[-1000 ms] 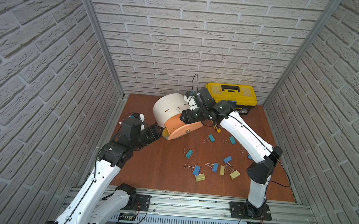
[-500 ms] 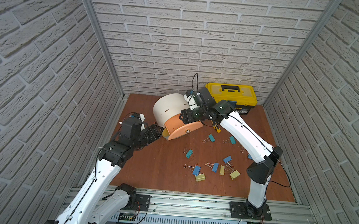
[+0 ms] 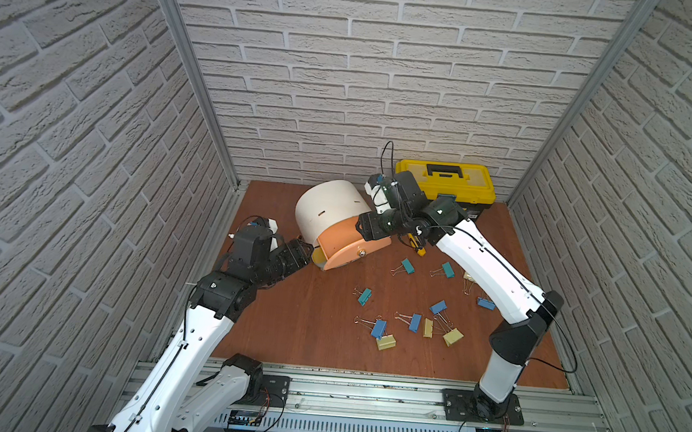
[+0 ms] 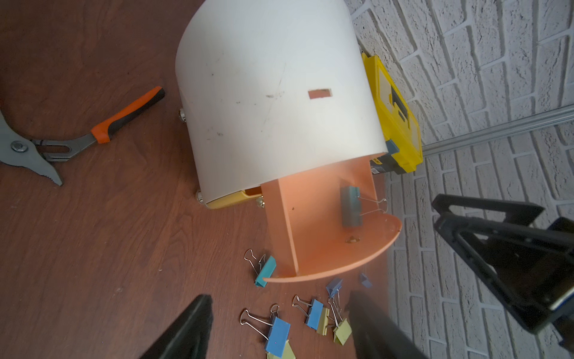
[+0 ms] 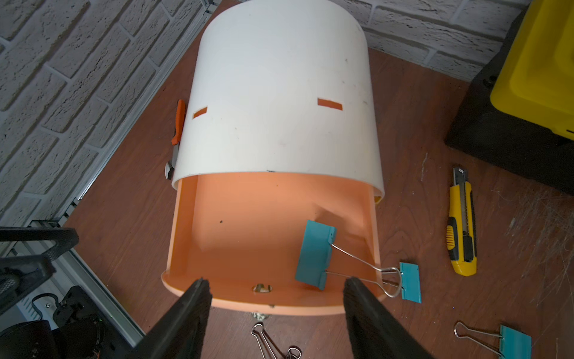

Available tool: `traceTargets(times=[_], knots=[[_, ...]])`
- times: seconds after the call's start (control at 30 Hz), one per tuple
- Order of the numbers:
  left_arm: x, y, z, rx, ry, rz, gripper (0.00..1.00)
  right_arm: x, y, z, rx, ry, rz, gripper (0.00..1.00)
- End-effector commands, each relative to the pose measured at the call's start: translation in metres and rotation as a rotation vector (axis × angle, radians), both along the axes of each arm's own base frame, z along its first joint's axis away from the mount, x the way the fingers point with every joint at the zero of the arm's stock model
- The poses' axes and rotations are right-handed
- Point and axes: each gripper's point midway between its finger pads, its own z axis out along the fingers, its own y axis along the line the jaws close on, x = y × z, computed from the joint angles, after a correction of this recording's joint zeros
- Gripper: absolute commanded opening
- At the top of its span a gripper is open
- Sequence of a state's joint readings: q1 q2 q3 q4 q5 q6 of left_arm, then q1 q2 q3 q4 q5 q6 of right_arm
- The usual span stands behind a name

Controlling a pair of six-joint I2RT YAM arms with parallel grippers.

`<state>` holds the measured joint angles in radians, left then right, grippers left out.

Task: Put the binder clips in the drawer according to color
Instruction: Place the binder clip in the drawer.

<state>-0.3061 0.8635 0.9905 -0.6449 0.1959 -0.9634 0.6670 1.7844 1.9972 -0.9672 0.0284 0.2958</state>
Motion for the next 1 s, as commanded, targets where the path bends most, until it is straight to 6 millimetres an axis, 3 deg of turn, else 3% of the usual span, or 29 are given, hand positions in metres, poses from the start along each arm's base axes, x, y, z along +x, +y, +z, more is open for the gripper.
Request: traceTargets(times=[0.0,0.13,0.23,0.37,0.6,0.97], knots=[[0.001,0.001,0.005,-0.002,-0.016,-0.010,0.74,0.000,-0.027,0.017,0.025,-0.057,-0.060,0.71],[-0.001,0.003,0.002,0.002,-0.004,-0.008,0.74,-0.002,-0.053,0.003,0.047,-0.020,-0.132,0.69],[-0.003,0.005,-0.003,0.000,0.007,-0.006,0.74,-0.002,-0.065,-0.007,0.115,0.027,-0.180,0.62],[-0.005,0.007,-0.007,-0.003,0.019,-0.004,0.74,0.005,-0.061,-0.018,0.226,0.112,-0.200,0.57],[-0.007,0.009,-0.007,-0.001,0.020,0.001,0.74,0.025,-0.041,-0.021,0.392,0.191,-0.212,0.69],[-0.010,0.011,-0.008,0.000,0.019,0.013,0.74,0.032,-0.036,-0.045,0.356,0.267,-0.222,0.68]])
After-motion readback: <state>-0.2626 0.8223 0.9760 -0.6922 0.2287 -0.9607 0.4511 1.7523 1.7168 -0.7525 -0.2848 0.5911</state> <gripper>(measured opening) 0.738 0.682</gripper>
